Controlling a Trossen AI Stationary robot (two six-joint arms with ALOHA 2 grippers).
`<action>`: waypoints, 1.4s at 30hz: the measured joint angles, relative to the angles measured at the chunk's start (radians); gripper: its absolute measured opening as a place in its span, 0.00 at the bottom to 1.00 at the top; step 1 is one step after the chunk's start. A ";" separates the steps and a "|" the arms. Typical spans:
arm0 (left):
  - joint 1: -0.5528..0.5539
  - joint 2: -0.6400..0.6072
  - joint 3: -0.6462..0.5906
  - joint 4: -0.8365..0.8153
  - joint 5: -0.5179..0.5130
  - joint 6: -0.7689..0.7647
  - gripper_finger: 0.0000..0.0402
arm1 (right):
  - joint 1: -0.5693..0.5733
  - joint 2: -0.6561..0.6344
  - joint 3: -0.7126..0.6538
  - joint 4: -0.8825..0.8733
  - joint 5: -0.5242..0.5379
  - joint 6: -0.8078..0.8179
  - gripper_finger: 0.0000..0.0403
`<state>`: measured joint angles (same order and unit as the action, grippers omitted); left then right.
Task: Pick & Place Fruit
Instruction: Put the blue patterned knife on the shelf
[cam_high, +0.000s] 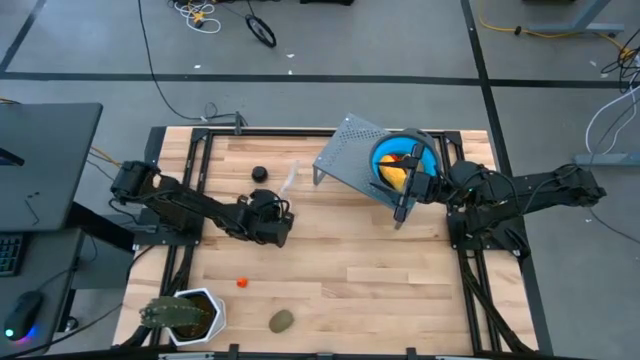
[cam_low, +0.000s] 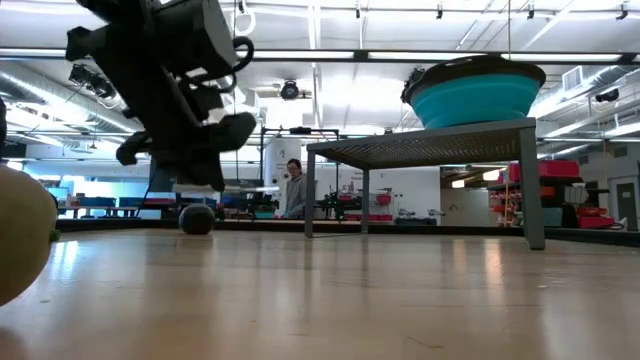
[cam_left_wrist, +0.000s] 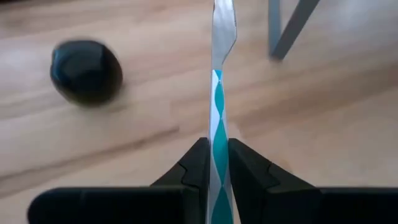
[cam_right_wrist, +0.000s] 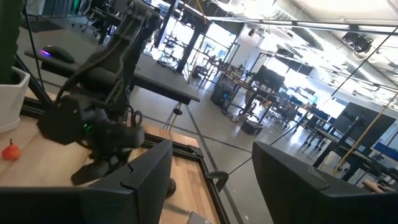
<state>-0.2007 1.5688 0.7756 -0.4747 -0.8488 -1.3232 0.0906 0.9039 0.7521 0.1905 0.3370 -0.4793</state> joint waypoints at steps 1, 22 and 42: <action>0.003 -0.020 0.000 -0.013 -0.012 0.002 0.14 | 0.000 0.000 0.000 0.000 0.000 0.000 0.58; 0.201 -0.242 0.000 0.677 -0.018 0.753 0.15 | 0.002 0.000 0.000 -0.008 0.002 0.000 0.58; 0.308 -0.223 0.000 0.970 0.221 0.913 0.15 | 0.002 0.000 0.000 -0.008 0.002 0.000 0.58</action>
<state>0.1074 1.3460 0.7755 0.4950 -0.6282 -0.4102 0.0921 0.9039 0.7521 0.1830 0.3389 -0.4797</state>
